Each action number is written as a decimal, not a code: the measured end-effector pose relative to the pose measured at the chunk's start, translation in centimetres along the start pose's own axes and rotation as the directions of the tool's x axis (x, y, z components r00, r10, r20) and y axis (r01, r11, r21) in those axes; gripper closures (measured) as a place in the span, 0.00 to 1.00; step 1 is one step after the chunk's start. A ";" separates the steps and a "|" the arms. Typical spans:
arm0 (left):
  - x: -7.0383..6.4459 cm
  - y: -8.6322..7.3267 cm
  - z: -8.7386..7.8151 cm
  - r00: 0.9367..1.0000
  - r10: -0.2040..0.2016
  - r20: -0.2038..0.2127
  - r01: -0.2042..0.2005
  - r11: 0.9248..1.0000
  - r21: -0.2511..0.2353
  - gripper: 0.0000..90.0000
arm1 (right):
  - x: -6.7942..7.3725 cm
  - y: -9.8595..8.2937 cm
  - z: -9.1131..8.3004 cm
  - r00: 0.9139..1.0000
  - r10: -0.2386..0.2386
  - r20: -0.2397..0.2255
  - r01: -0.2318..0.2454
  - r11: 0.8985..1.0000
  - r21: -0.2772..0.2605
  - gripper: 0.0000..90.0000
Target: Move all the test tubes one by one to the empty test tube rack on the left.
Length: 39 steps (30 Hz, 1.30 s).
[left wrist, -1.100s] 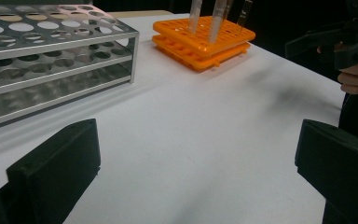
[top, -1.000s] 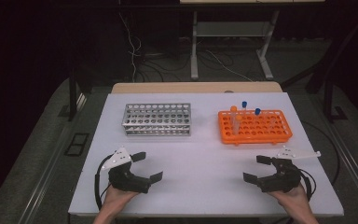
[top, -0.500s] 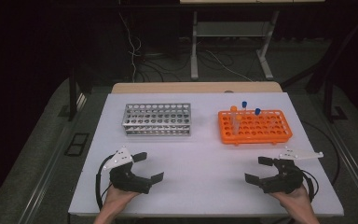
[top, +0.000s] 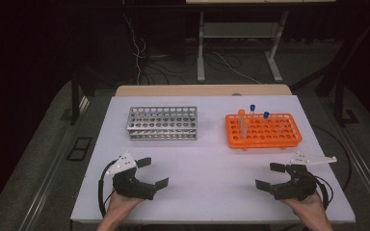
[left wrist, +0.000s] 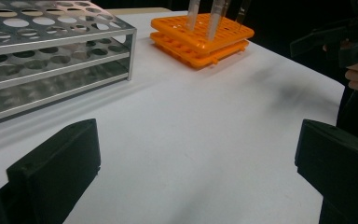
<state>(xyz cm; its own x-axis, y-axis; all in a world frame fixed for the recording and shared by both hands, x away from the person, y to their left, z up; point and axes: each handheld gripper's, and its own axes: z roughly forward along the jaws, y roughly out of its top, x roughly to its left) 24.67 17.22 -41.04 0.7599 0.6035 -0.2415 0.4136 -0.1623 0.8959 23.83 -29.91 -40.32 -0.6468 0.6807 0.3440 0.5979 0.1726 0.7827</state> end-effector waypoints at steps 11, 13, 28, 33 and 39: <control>0.0 -0.1 -0.1 1.000 0.000 -0.006 0.000 1.000 0.002 0.00 | 0.2 2.5 -0.1 0.999 -0.036 0.012 0.035 0.999 0.028 0.01; 0.1 -0.1 -0.1 1.000 -0.001 -0.007 0.001 1.000 0.002 0.00 | 0.2 3.0 -0.1 0.999 -0.042 0.014 0.041 0.999 0.034 0.01; 0.2 -0.1 -0.2 1.000 -0.004 -0.009 0.005 1.000 0.006 0.00 | -0.5 5.5 0.6 0.998 -0.059 0.019 0.058 0.996 0.060 0.01; 0.1 -0.1 -0.2 1.000 -0.005 -0.007 0.005 1.000 0.005 0.00 | -0.8 6.5 0.8 0.997 -0.069 0.024 0.067 0.996 0.064 0.01; 0.1 -0.1 -0.2 1.000 -0.004 -0.007 0.004 1.000 0.007 0.00 | -1.3 7.6 1.1 0.997 -0.076 0.032 0.074 0.994 0.078 0.01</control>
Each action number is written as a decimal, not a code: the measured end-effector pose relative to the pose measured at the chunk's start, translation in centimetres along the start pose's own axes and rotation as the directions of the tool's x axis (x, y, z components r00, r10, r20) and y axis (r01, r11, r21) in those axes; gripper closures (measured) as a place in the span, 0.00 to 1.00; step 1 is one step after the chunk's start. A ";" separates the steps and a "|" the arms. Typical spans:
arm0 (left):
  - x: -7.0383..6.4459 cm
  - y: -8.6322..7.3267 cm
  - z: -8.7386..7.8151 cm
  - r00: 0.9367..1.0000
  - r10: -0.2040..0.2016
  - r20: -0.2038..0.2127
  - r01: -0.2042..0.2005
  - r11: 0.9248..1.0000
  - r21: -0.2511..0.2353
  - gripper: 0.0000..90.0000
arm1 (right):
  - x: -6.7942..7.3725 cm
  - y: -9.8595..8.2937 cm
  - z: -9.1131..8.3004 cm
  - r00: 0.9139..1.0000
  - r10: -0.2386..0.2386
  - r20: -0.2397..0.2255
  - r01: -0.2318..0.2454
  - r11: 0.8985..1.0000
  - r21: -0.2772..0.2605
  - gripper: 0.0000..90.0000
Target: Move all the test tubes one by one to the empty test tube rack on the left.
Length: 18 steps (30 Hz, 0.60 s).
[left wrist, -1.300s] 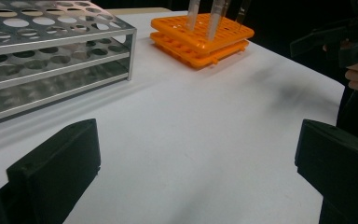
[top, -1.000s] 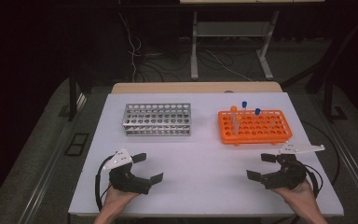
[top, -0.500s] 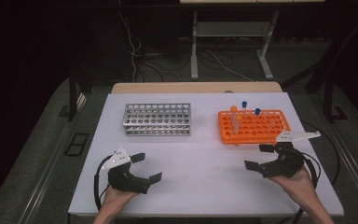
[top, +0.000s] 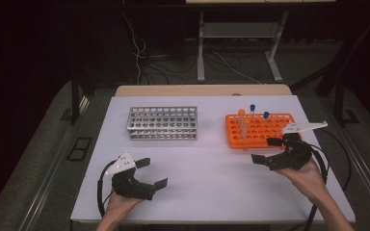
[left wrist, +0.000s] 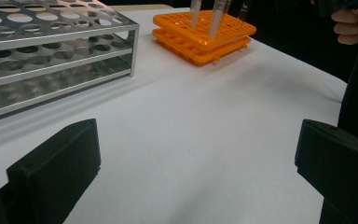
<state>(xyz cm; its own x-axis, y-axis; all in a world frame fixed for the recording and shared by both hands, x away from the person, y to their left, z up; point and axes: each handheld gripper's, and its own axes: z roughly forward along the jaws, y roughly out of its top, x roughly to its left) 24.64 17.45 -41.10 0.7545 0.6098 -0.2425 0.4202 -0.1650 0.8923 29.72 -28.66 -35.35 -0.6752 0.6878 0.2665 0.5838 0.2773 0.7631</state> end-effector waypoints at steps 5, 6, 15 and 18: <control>0.0 0.0 0.0 1.000 0.000 0.000 0.000 1.000 0.001 0.00 | -0.7 1.1 0.4 1.000 -0.003 0.005 0.003 1.000 0.017 0.01; 0.0 0.0 0.0 1.000 0.000 -0.001 0.000 1.000 0.001 0.00 | -0.7 1.1 0.4 1.000 -0.003 0.005 0.003 1.000 0.017 0.01; 0.0 0.0 0.0 1.000 0.001 0.000 -0.001 1.000 0.003 0.00 | -1.7 2.3 1.2 1.000 -0.015 0.018 0.014 0.999 0.045 0.01; 0.0 0.0 0.0 1.000 0.001 -0.001 -0.001 1.000 0.004 0.00 | -2.2 2.7 1.6 1.000 -0.017 0.017 0.016 0.999 0.047 0.01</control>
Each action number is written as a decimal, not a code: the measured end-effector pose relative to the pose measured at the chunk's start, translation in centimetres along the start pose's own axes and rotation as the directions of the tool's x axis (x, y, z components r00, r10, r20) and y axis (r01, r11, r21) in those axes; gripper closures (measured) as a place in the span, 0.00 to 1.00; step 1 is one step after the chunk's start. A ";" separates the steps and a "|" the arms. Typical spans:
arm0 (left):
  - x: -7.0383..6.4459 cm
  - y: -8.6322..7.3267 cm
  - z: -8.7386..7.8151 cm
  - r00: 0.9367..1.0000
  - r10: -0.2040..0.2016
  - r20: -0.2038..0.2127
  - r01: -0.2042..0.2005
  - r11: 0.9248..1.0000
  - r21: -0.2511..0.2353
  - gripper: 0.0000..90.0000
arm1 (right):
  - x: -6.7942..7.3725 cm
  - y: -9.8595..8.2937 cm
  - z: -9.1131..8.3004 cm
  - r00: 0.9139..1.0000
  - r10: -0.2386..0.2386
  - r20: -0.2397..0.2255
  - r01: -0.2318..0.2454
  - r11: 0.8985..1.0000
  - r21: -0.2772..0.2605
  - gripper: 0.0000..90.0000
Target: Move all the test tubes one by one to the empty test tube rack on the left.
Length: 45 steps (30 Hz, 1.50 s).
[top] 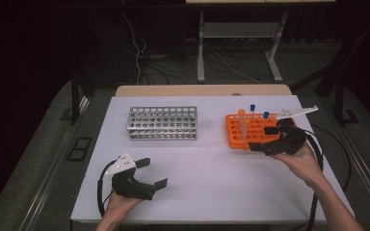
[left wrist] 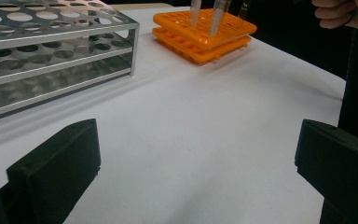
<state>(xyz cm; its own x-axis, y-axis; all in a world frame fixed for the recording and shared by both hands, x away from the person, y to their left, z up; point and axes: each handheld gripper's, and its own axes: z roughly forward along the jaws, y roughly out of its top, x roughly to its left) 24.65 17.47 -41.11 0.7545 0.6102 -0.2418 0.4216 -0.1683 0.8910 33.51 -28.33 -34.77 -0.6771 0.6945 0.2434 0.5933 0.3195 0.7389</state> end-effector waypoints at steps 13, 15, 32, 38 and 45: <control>0.0 0.0 0.0 1.000 0.004 0.001 -0.004 1.000 0.002 0.00 | -1.3 0.3 1.4 1.000 0.007 0.009 -0.008 1.000 0.014 0.01; 0.0 0.0 0.0 1.000 0.005 0.002 -0.005 1.000 0.003 0.00 | -1.4 0.3 1.6 1.000 0.006 0.010 -0.006 1.000 0.013 0.01; 0.0 0.0 0.0 1.000 0.005 0.000 -0.005 1.000 0.002 0.00 | -2.6 0.5 3.9 1.000 0.000 0.026 -0.001 0.999 0.039 0.01; 0.1 0.0 0.0 1.000 0.008 0.001 -0.008 1.000 0.004 0.00 | -3.0 0.4 4.7 0.999 -0.013 0.042 0.011 0.999 0.045 0.13; 0.1 0.0 0.0 1.000 0.005 0.000 -0.005 1.000 0.002 0.00 | -3.7 0.3 5.5 0.996 -0.023 0.080 0.021 0.999 0.026 0.29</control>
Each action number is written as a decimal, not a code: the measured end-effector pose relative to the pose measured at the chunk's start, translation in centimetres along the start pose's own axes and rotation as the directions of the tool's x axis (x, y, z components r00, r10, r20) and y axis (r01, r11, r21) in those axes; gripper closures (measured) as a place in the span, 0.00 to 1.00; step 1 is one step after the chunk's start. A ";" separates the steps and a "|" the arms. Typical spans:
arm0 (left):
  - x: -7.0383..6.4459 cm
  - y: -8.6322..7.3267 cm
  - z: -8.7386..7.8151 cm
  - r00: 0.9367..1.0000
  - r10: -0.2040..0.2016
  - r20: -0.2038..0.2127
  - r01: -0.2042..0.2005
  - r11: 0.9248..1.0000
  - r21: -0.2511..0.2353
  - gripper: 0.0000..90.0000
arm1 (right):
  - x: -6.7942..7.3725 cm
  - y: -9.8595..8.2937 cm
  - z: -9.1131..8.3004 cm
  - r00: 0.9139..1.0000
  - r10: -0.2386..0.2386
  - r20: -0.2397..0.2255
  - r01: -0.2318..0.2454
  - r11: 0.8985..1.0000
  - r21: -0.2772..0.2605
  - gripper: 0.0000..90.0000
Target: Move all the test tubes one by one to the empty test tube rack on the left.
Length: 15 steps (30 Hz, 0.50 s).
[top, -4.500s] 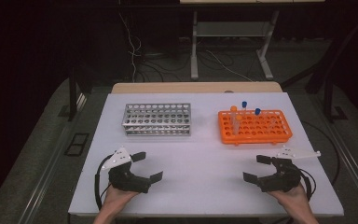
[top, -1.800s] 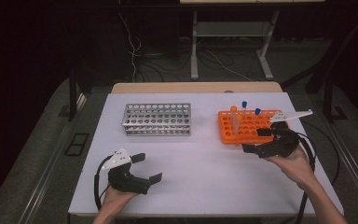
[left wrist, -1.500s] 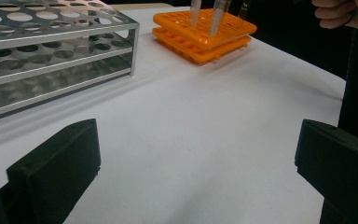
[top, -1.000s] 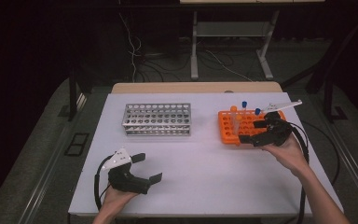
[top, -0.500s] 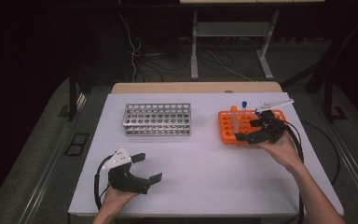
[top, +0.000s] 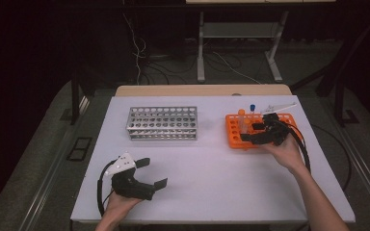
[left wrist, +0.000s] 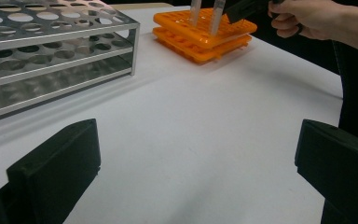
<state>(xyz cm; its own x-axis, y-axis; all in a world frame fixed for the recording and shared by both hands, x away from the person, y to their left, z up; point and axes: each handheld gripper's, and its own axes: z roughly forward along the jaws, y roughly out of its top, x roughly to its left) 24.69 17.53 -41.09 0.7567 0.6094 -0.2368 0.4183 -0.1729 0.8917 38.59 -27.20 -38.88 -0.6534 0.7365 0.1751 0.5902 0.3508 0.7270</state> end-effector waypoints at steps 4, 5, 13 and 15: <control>0.0 0.0 0.0 1.000 0.002 0.000 -0.002 1.000 0.003 0.00 | -0.3 0.0 0.3 1.000 -0.001 -0.002 0.001 1.000 -0.003 0.44; 0.0 0.0 0.0 1.000 0.002 0.001 -0.002 1.000 0.004 0.00 | -0.4 0.0 0.4 1.000 -0.002 -0.001 0.002 1.000 -0.004 0.47; 0.0 0.0 0.0 1.000 0.002 0.002 -0.002 1.000 0.006 0.00 | -0.5 0.0 1.3 1.000 -0.011 -0.011 0.011 1.000 0.002 0.61; 0.0 0.0 0.0 1.000 0.001 0.002 -0.001 1.000 0.007 0.00 | -0.3 0.0 1.7 1.000 -0.025 -0.012 0.025 1.000 -0.001 0.74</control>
<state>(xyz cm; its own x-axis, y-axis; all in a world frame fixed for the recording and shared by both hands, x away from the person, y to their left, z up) 24.73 17.52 -41.13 0.7580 0.6079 -0.2365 0.4210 -0.1790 0.8892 39.61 -26.46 -40.09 -0.6739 0.7203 0.1647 0.5729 0.3686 0.7321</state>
